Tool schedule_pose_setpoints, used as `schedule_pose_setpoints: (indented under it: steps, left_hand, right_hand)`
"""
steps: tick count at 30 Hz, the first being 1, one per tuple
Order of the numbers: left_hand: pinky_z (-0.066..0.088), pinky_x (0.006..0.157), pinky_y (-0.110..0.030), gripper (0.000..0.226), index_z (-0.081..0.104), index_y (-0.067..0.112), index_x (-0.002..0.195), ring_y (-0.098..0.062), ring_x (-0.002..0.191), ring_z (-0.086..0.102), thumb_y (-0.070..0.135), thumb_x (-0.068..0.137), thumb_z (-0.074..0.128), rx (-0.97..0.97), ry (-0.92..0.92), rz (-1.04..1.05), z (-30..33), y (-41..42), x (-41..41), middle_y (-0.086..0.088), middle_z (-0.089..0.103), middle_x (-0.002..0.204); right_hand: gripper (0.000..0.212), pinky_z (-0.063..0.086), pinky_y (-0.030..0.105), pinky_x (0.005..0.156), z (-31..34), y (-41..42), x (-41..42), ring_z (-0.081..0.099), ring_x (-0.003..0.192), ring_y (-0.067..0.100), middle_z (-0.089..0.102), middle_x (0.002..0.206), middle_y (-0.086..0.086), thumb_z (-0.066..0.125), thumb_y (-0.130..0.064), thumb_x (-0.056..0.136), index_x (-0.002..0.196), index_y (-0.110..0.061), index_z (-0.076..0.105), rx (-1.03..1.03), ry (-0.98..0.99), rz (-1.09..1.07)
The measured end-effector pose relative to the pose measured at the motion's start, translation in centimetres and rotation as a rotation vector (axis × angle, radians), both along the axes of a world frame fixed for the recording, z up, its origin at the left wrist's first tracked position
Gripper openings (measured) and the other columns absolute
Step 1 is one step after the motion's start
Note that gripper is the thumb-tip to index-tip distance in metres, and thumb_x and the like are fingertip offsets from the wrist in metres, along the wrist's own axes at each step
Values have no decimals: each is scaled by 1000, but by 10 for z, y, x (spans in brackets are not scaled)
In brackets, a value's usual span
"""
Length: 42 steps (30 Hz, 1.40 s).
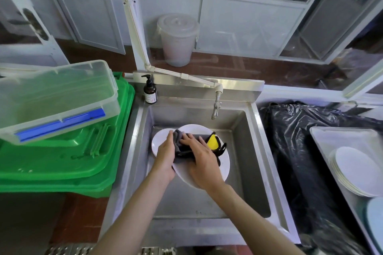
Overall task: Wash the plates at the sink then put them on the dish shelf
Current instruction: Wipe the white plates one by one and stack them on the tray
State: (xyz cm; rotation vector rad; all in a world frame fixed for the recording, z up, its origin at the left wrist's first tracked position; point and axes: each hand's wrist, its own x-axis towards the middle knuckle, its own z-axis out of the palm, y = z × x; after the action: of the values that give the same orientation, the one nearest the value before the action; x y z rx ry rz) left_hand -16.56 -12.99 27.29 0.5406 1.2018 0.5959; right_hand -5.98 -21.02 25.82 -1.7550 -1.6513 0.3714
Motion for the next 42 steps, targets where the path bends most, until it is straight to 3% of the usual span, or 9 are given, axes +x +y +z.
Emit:
schedule_pose_setpoints:
  steps: [3,7,12,16,19,23,28,35,42]
  left_hand:
    - [59,59,-32,38,68,16,89,-23,82,71,47,104,53,-74,13,-28,3,2,8,-5,73,93]
    - [58,84,-40,38,65,22,117,-28,101,70,55,102,52,29,121,-38,-5,5,17,-8,74,114]
    - [54,98,-56,37,65,25,115,-34,109,67,57,103,50,94,167,-60,-4,1,47,-7,71,119]
    - [57,89,-47,37,66,23,103,-32,102,68,55,104,48,138,192,-84,-6,-14,87,-7,71,115]
    - [53,73,-34,40,62,22,118,-25,98,66,54,106,43,128,183,-96,-4,-31,123,-1,69,112]
    - [57,73,-39,42,62,23,125,-31,105,68,56,106,44,120,141,-129,-2,-64,182,-6,71,120]
    - [56,70,-39,38,63,26,121,-31,102,68,54,108,40,152,133,-190,0,-117,263,-5,72,116]
    - [56,91,-58,26,62,31,121,-36,111,66,45,105,47,211,98,-264,-14,-181,366,-4,70,125]
    - [54,82,-44,27,74,21,111,-36,108,69,37,101,56,280,53,-571,-24,-218,456,-15,72,118]
  right_hand:
    - [52,28,37,126,-1,-22,7,46,146,11,61,147,-4,52,-28,85,130,-9,69,0,46,60]
    - [63,25,35,128,-9,-66,30,41,148,5,60,147,-9,57,10,69,127,-13,68,-68,44,212]
    - [59,45,39,115,-19,-120,86,59,133,6,69,133,-11,50,-6,68,121,-25,69,-180,111,109]
    - [41,57,43,73,-23,-146,140,70,87,8,72,86,-18,47,-7,72,86,-44,61,-193,368,-256]
    - [36,61,39,81,-20,-165,180,74,92,23,78,87,-1,48,9,89,88,-18,72,-149,731,-519]
    - [26,52,20,68,-1,-192,233,66,87,21,75,79,-2,57,-8,61,82,-9,73,-104,1027,-738]
    - [33,48,34,74,3,-234,300,65,93,36,75,90,19,58,-3,62,88,-4,78,-260,1454,-924]
    - [38,42,33,67,8,-290,384,60,84,31,72,83,11,59,-12,45,81,-12,73,-211,1430,-1060]
    - [41,44,35,75,0,-342,457,62,93,33,73,84,10,59,-9,54,90,-13,77,-149,1394,-1123]
